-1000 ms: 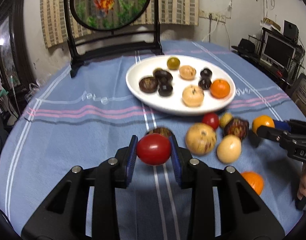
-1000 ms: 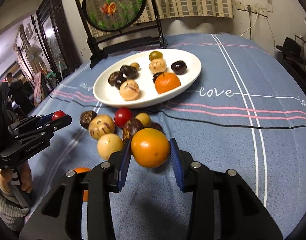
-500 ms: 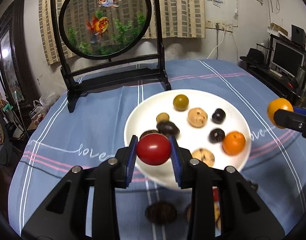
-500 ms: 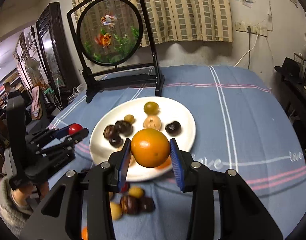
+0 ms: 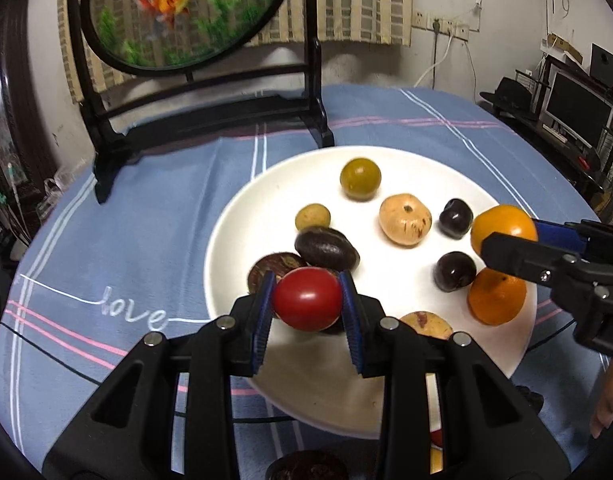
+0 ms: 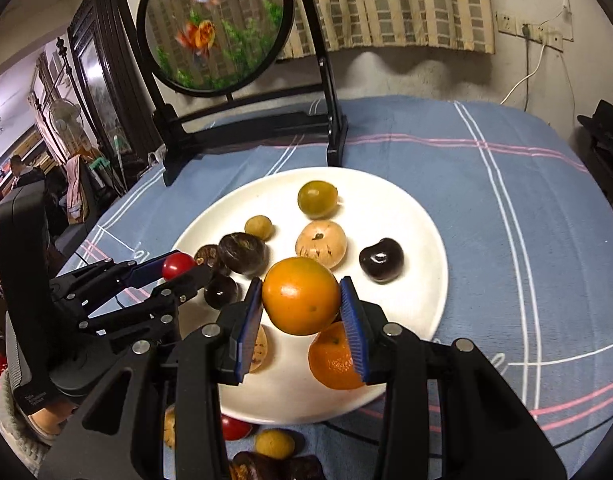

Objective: Organize fruits
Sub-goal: 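Place both held fruits on the white plate and open both tools, then withdraw both tools from the plate toward the fruit cluster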

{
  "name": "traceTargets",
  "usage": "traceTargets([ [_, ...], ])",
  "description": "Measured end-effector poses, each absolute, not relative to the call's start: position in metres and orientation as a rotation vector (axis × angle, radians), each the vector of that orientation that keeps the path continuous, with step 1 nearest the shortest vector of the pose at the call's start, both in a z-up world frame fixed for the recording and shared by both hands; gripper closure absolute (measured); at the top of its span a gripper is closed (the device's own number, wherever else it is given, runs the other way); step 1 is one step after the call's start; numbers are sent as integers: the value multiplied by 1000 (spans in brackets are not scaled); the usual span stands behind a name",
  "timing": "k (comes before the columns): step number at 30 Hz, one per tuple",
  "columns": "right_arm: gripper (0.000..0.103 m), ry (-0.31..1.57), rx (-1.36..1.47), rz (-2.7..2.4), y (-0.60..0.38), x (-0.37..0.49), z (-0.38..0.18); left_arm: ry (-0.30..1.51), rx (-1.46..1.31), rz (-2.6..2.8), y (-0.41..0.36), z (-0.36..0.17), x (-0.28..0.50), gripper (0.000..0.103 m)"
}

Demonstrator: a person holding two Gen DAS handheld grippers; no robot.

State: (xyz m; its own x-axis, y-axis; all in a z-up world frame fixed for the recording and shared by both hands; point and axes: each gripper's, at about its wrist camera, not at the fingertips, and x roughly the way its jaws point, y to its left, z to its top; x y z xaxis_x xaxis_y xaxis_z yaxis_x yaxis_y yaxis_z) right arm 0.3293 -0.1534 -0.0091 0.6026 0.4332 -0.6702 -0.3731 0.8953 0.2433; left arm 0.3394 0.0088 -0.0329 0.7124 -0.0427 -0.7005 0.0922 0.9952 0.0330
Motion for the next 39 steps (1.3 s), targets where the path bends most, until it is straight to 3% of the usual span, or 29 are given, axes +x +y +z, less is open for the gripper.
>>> traceTargets([
  [8,64,799,43,480,-139,337,-16,787,73,-80,5,-43,348,70],
  [10,64,795,31,483,-135,339,-16,790,70,-84,5,-44,349,65],
  [12,64,800,27,492,-130,344,-18,787,69,-85,4,-45,348,36],
  [13,63,811,26,509,-128,347,-20,776,75,-80,3,-45,347,31],
  [15,55,839,30,522,-127,351,-23,767,98,-76,1,-45,345,31],
  [16,40,838,38,515,-129,351,-23,763,102,-79,0,-43,344,31],
  [22,39,764,125,494,-152,343,-1,728,77,-51,12,-30,337,24],
  [29,32,730,219,475,-175,311,22,680,18,5,40,-12,301,8],
  [30,28,733,227,468,-179,304,20,679,15,16,45,-13,291,5],
  [31,8,737,235,459,-182,296,18,680,14,23,47,-14,284,4],
  [32,1,734,251,442,-189,286,14,683,16,31,48,-16,277,4],
  [39,1,751,381,354,-236,245,-12,714,68,60,51,-34,230,2],
])
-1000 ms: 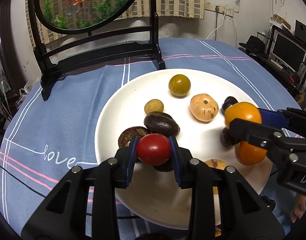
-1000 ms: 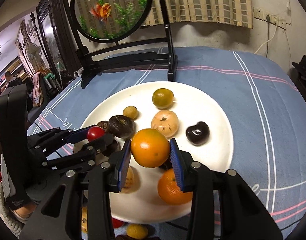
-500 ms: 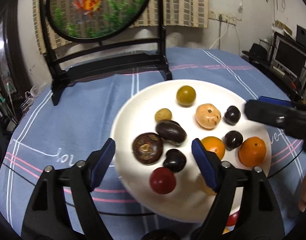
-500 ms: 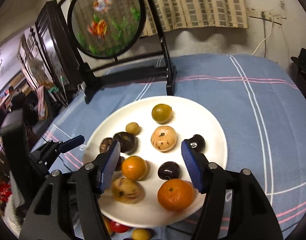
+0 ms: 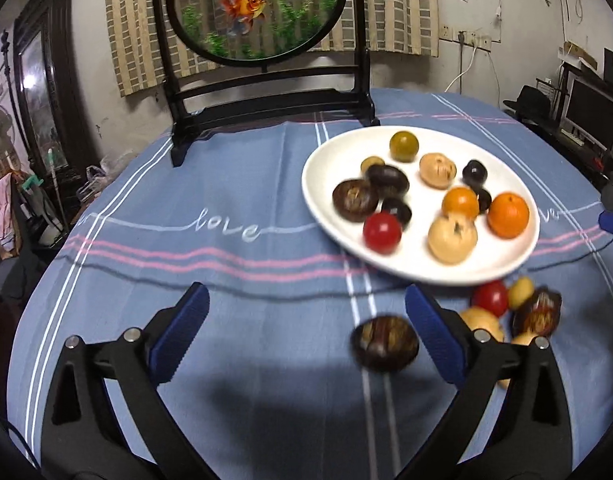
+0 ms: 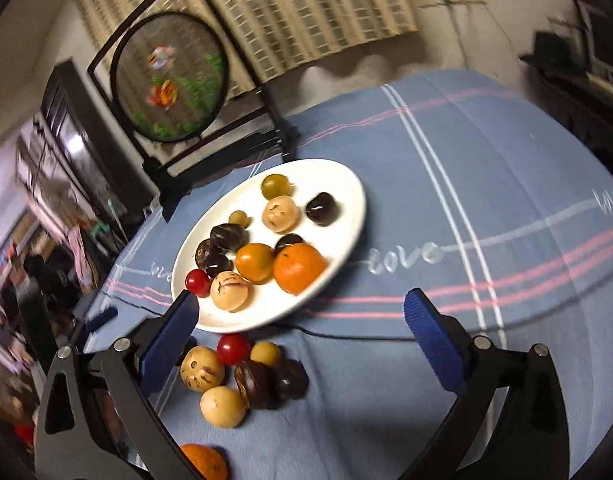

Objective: Organize fruits
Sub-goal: 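Withdraw both tools from the plate toward the fruit cluster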

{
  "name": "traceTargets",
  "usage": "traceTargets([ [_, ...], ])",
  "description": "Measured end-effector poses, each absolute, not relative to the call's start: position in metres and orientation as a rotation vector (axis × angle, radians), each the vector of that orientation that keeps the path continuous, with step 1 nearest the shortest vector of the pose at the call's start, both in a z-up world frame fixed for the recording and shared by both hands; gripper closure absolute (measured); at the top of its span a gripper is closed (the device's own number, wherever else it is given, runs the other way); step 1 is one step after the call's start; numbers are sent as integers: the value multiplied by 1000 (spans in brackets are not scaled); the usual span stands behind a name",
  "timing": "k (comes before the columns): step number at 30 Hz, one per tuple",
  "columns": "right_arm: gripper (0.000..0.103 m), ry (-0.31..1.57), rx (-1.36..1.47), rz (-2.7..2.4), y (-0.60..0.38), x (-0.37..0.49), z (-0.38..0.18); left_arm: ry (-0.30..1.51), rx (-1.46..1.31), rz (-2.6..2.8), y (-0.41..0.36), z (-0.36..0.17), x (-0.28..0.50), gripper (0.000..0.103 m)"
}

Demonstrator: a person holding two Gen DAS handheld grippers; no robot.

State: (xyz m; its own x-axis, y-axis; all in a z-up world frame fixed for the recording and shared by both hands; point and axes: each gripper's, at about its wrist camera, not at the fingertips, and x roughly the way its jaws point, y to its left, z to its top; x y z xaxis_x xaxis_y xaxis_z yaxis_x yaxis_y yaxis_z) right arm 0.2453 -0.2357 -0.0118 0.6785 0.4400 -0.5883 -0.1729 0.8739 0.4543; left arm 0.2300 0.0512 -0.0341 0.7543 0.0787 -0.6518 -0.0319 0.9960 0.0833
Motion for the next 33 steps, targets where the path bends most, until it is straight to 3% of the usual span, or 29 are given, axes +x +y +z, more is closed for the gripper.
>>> traceTargets([
  [21,1,862,373,369,-234,243,-20,729,234,-167,-20,-55,229,2],
  [30,1,866,381,381,-236,242,-20,701,170,64,44,-41,216,2],
  [33,1,876,366,413,-229,240,-21,736,11,68,74,-40,219,2],
])
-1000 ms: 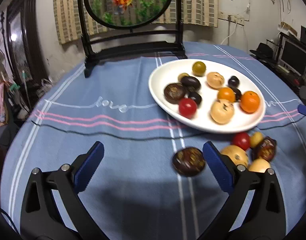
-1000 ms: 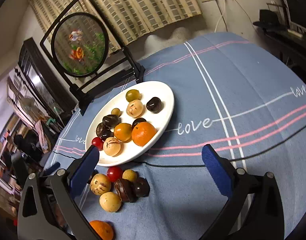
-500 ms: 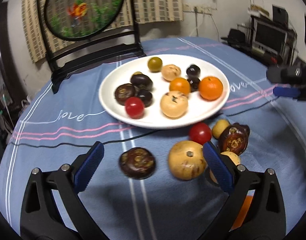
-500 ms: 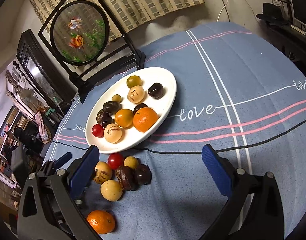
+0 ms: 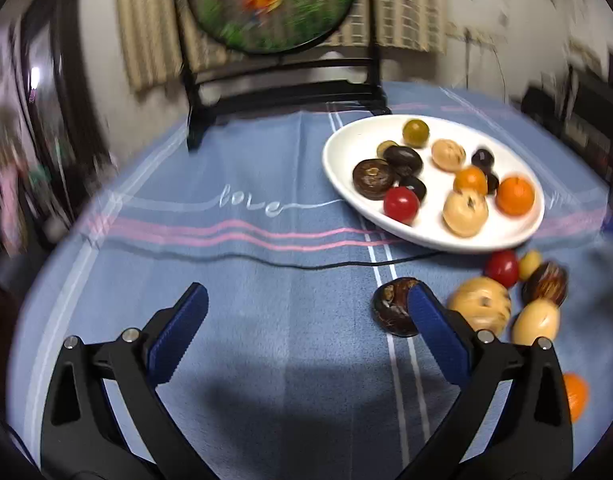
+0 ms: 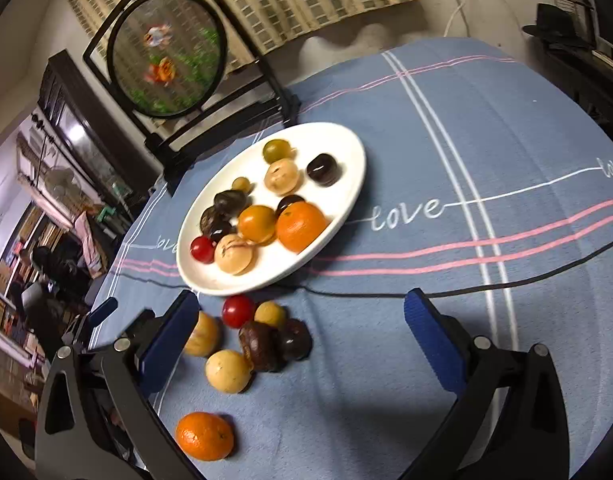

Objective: Organize fruits
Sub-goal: 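Withdraw both tools from the plate toward the fruit cluster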

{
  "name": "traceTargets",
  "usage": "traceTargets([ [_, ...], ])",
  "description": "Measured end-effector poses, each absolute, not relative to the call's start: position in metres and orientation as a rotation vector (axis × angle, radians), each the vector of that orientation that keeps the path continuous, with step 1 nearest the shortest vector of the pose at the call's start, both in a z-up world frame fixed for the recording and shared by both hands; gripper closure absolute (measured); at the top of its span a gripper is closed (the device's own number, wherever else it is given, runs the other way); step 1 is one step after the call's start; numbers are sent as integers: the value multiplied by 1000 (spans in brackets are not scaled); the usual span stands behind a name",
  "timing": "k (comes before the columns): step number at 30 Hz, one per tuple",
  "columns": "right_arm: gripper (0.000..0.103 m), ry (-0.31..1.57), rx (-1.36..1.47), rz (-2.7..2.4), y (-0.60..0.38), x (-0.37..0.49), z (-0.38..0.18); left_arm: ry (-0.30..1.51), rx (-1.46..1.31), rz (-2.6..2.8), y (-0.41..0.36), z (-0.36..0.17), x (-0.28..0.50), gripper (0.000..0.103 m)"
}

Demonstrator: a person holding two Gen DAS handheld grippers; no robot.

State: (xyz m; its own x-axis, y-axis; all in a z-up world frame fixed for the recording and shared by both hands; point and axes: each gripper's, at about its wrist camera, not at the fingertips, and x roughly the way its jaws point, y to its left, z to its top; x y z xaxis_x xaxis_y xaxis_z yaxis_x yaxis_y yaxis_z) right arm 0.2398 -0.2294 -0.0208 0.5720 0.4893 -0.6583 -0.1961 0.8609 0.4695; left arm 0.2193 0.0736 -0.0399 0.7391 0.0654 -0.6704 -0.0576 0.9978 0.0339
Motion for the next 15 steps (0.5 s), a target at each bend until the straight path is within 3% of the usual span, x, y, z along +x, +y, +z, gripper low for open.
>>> traceTargets([
  [10,1,1031,189,411,-200,242,-47,796,0,50,66,-52,225,2],
  [15,1,1021,35,393,-183,236,-54,795,5,44,65,-51,222,2],
])
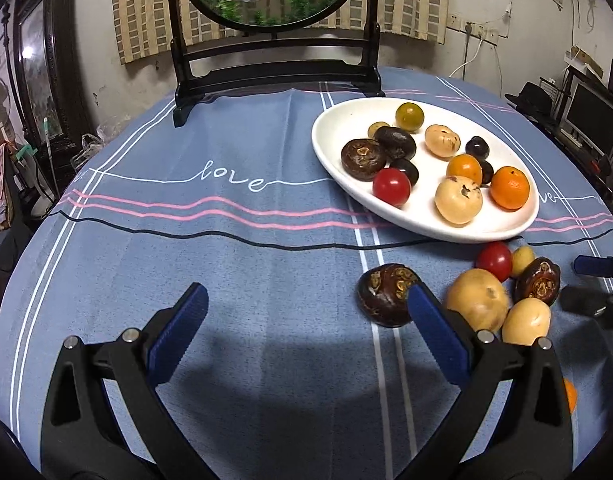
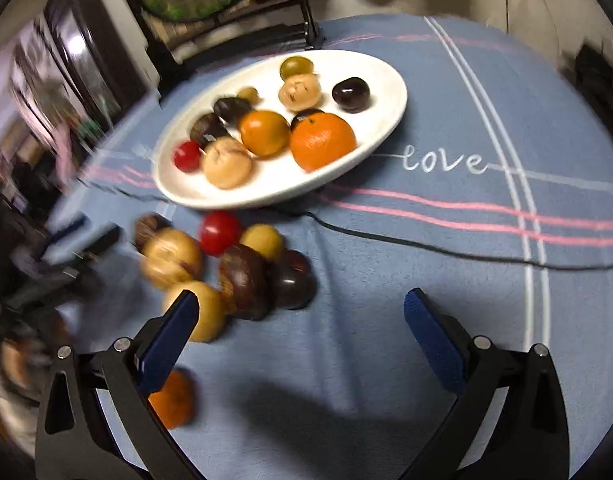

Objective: Organize fruits
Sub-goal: 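Withdraw both tools from the plate toward the fruit cluster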

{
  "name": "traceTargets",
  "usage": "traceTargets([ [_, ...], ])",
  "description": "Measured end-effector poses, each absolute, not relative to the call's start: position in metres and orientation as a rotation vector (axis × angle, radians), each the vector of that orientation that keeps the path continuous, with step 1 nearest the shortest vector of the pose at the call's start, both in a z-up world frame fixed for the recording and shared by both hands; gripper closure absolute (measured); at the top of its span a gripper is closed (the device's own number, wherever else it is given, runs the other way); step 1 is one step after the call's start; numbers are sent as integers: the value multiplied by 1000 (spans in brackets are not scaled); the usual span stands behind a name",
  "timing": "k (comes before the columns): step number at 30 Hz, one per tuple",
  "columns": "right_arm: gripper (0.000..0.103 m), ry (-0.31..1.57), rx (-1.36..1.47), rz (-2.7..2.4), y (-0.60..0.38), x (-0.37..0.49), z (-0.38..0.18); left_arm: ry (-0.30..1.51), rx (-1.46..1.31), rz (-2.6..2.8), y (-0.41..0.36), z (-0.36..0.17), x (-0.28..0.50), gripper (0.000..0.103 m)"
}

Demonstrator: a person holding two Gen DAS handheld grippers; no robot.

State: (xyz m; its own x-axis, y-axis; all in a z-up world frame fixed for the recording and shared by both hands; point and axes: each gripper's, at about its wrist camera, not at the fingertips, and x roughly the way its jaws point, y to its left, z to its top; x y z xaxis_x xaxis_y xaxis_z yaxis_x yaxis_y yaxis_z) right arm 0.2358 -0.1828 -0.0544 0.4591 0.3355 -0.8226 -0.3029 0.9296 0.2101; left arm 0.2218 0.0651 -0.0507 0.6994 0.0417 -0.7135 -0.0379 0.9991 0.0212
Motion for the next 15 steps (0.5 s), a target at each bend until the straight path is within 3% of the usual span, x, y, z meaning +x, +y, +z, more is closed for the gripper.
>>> traceTargets([
  [4,1,1032,-6,361,-189,241,-60,795,14,41,63,-50,221,2],
  [8,1,855,74,132,-241,238,-29,792,16,35,62,-50,221,2],
  [15,1,904,226,458,-228,231,-37,798,41,24,57,-51,220,2],
])
